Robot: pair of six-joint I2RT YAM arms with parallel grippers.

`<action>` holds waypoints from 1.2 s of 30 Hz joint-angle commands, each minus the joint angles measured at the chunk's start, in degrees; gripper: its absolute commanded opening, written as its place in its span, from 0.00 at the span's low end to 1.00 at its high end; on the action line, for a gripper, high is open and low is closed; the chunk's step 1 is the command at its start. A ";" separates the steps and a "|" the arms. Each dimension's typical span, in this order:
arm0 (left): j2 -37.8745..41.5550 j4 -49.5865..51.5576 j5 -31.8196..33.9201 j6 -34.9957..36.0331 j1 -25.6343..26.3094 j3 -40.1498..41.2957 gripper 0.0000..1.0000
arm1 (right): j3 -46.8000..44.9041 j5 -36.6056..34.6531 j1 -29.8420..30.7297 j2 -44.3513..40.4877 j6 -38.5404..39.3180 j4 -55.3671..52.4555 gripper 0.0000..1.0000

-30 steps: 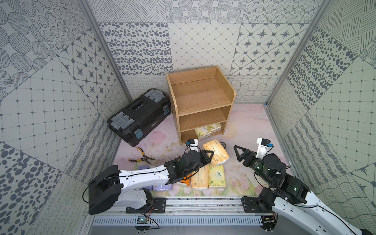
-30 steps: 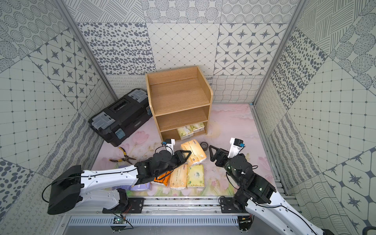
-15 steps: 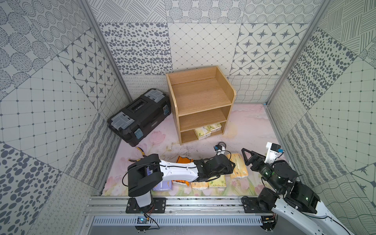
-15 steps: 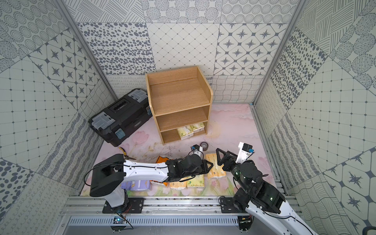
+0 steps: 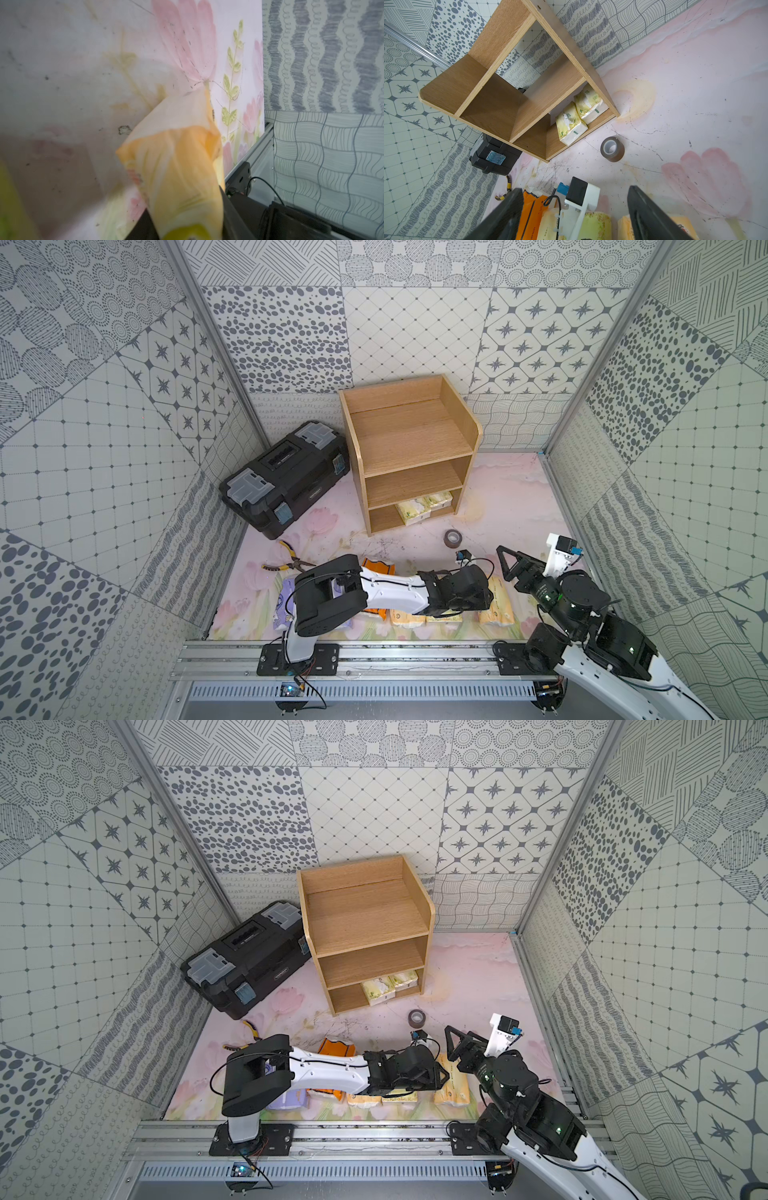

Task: Remove the tissue boxes from the shelf
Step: Place the box of tissues at the center of the board, then move the box of tissues to the center of the board.

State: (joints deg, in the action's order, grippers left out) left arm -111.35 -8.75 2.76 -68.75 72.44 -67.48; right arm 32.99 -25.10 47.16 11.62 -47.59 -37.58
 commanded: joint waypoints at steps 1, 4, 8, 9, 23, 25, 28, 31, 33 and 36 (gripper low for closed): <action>1.11 4.75 0.49 -0.42 0.37 -0.74 0.53 | -0.30 -1.00 -0.22 -0.63 -0.22 0.66 0.83; 4.13 7.94 4.74 -0.52 0.93 -0.29 0.58 | -0.81 -1.39 -0.21 -0.63 -0.87 0.59 0.83; 10.13 13.03 13.03 0.54 2.87 -0.02 0.64 | -1.70 -2.45 -0.22 0.02 -2.83 0.19 0.83; 11.86 14.54 15.92 0.56 3.41 0.15 0.66 | -3.24 -2.42 -0.15 0.36 -3.73 0.14 0.83; 27.68 14.51 32.84 -5.12 4.99 12.10 0.73 | -7.51 -1.74 -0.30 18.22 -32.48 -14.40 0.83; 28.73 14.49 33.70 -5.15 4.99 12.78 0.75 | -8.14 -1.60 -0.31 20.50 -36.35 -16.91 0.83; 29.43 14.35 33.90 -4.84 4.51 13.23 0.76 | -9.50 0.84 -0.33 22.81 -39.58 -16.71 0.84; 30.05 14.20 33.75 -4.62 4.04 13.66 0.76 | -10.74 2.68 -0.46 23.10 -39.48 -14.65 0.85; 30.53 14.03 33.74 -4.68 3.86 14.10 0.76 | -11.82 3.96 -0.47 22.04 -37.57 -11.96 0.85; 31.42 13.60 33.49 -5.51 3.26 15.44 0.76 | -13.83 6.58 -0.46 19.42 -34.81 -7.83 0.85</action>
State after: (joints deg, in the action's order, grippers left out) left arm -81.28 4.10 32.88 -73.34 76.58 -53.23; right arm 20.75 -21.32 46.87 33.15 -83.57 -50.26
